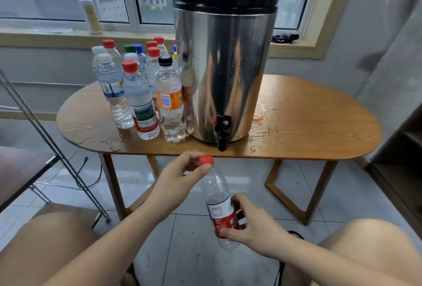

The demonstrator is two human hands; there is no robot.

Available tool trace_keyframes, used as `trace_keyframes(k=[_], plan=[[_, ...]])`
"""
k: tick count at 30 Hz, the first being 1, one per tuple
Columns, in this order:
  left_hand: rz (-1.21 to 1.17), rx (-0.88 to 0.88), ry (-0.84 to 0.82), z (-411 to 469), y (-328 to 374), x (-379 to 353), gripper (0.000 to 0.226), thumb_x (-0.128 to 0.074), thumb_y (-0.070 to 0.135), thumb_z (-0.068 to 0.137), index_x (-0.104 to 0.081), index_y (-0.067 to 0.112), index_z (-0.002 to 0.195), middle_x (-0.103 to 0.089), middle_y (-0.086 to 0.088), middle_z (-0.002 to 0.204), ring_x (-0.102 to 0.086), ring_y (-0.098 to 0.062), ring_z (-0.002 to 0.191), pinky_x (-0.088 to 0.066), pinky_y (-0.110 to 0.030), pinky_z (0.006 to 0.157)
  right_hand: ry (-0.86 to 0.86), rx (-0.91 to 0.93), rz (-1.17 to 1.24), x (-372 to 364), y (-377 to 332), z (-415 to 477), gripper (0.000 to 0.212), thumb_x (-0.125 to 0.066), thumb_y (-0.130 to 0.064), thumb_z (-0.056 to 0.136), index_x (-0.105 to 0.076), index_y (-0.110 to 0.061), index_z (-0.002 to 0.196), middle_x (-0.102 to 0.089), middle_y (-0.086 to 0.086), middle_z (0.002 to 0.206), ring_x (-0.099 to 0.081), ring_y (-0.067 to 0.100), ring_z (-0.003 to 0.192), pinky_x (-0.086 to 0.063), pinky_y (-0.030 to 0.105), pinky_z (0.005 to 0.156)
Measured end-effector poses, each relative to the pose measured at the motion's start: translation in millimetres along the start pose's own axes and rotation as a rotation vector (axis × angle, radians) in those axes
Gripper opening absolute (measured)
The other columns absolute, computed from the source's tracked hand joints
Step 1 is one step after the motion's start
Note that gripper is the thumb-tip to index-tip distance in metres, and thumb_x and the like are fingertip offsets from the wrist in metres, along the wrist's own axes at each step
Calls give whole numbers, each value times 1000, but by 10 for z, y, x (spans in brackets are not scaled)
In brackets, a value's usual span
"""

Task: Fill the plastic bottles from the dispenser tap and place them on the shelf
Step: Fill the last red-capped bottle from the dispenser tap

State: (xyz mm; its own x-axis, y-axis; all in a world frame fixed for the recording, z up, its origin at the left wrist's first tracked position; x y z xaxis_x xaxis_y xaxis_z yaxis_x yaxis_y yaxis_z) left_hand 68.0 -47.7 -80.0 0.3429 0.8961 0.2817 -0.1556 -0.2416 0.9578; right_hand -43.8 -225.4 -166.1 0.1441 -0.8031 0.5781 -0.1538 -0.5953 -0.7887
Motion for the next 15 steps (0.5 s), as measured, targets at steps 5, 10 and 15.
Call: trace_keyframes(k=[5,10,15], plan=[[-15,52,33,36,-83,91,13,-77,32,100,-74,35,112,-77,15,107,-68,0,95,-50,-28,88,6,15,51,-7,-91,179,70,-91,-55,72,-50,-44,127,-65,-19,121,-66,2,106,-61,28,93],[49,65,8,4,-157,9,12,-78,37,99,-74,36,110,-77,17,104,-69,-1,98,-51,-28,90,49,59,189,56,-238,272,73,-95,-47,75,-49,-54,131,-64,-19,126,-67,2,110,-59,22,90],[89,83,-22,-33,-216,-105,16,-79,39,98,-73,36,113,-76,20,105,-68,0,98,-52,-27,89,50,62,211,23,-202,309,70,-92,-47,77,-51,-52,133,-66,-11,125,-70,10,111,-62,33,95]])
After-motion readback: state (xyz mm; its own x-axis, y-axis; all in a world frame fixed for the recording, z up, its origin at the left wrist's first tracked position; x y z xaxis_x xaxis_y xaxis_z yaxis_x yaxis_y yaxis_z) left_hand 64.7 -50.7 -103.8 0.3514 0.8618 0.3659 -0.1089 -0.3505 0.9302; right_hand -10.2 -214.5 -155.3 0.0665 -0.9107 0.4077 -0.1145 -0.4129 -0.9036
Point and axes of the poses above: each hand's wrist, its own z-axis towards the middle knuckle, its own x-axis out of the back of the hand, y = z × x, the point moved 10 cm from there along z, towards the middle knuckle
